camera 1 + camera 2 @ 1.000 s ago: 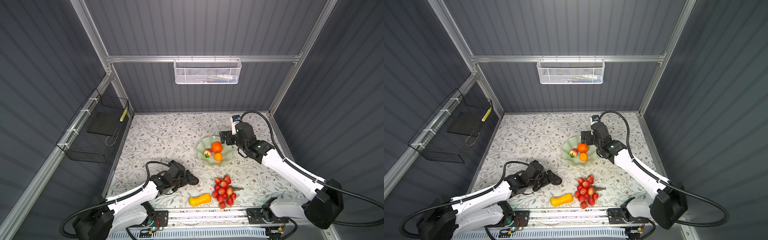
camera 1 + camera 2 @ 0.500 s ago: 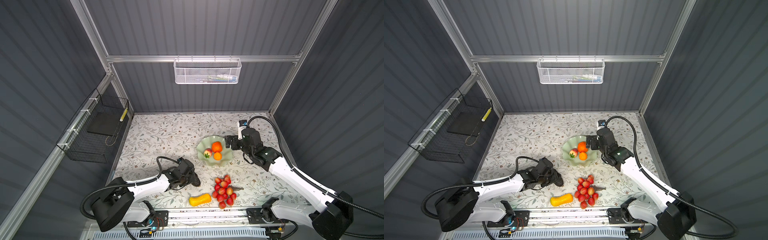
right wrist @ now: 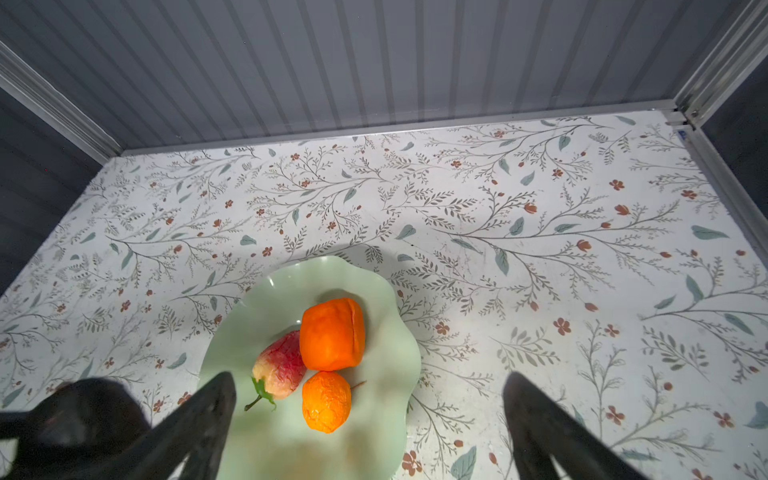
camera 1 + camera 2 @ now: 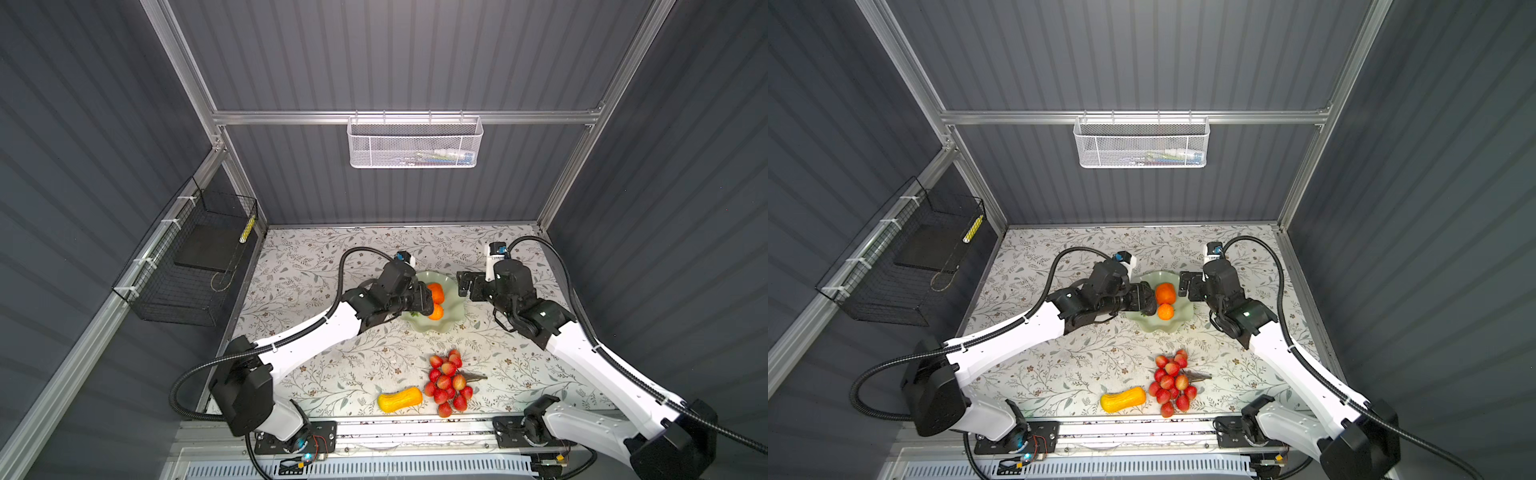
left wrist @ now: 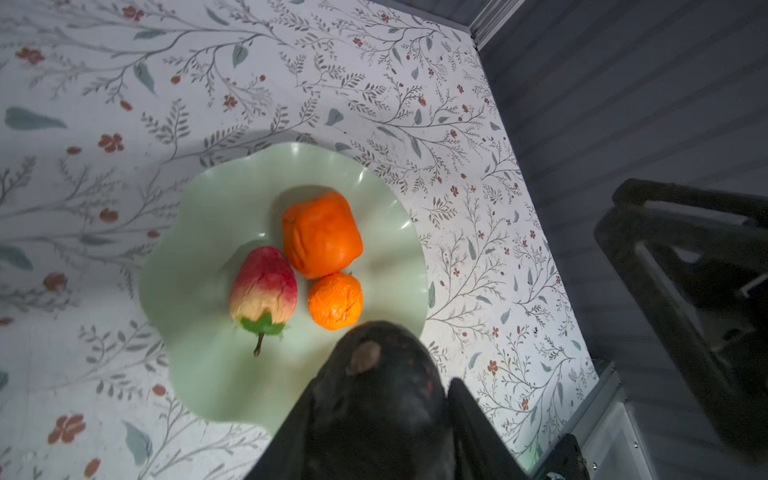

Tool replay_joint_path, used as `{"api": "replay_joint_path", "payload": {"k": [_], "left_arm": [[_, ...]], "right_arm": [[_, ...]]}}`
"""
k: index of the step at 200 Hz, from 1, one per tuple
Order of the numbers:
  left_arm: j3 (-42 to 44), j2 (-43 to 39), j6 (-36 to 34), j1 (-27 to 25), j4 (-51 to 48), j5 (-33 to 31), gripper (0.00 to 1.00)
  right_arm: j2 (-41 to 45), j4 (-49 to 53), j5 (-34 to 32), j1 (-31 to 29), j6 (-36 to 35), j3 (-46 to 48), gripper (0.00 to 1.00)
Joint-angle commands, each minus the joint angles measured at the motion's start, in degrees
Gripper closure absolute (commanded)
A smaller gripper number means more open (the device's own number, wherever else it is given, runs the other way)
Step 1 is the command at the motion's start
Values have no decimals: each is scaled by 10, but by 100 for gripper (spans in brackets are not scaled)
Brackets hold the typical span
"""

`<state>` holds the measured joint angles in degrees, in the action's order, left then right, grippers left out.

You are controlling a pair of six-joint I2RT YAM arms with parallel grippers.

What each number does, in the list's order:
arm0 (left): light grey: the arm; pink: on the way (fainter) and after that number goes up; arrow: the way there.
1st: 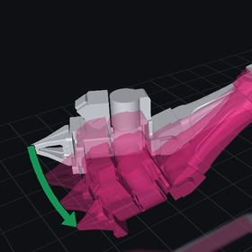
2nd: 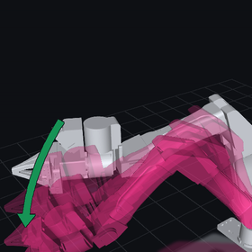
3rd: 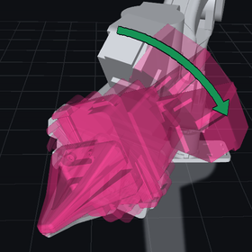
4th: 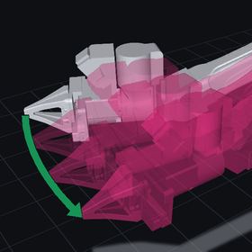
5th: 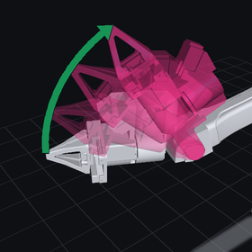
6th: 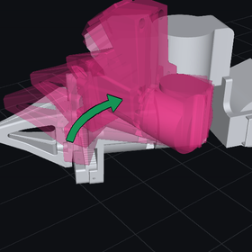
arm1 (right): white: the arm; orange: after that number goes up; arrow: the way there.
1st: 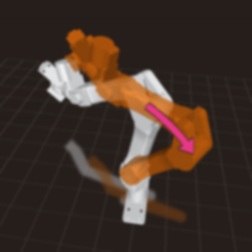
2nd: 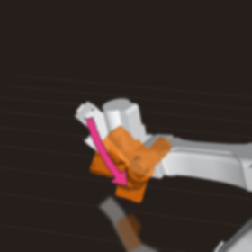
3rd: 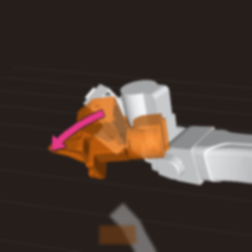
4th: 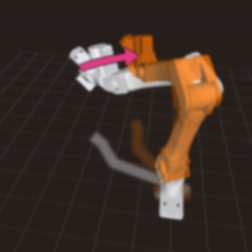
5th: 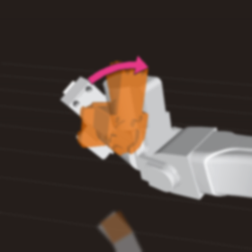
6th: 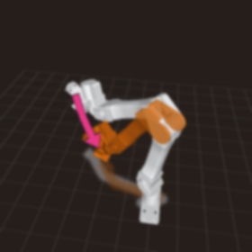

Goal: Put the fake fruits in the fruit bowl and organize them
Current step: 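Carry the avocado into the bowl with the left gripper and release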

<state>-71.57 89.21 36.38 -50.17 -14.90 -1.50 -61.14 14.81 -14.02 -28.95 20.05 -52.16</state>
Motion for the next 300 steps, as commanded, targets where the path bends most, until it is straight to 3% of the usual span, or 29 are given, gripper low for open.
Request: {"api": "replay_joint_path", "payload": {"k": [1,39,98,145,170,197,225,246,260,276,300], "left_arm": [[-34,78,-69,4,-39,24,67],[-61,160,-36,8,10,43,67],[-33,195,24,9,62,44,63],[-22,168,25,9,65,15,29],[-28,132,2,9,61,-16,21],[-25,63,-34,16,44,-104,13],[39,-42,-59,49,55,-217,3],[123,-125,-35,120,75,-228,0],[177,-166,-30,163,85,-217,0],[214,-199,-25,193,61,-237,0],[257,-239,-7,228,27,-265,0]], "right_arm": [[23,11,6,8,11,7,1],[61,27,2,16,17,22,1],[65,26,4,26,17,33,1],[61,25,9,31,12,29,1],[63,36,10,32,3,21,1],[61,53,41,32,-16,18,1],[41,71,139,24,-42,18,4],[14,71,184,-29,-78,30,6],[-9,97,174,-103,-118,31,6],[-47,103,158,-187,-154,32,6],[-102,78,193,-281,-179,44,9]]}}
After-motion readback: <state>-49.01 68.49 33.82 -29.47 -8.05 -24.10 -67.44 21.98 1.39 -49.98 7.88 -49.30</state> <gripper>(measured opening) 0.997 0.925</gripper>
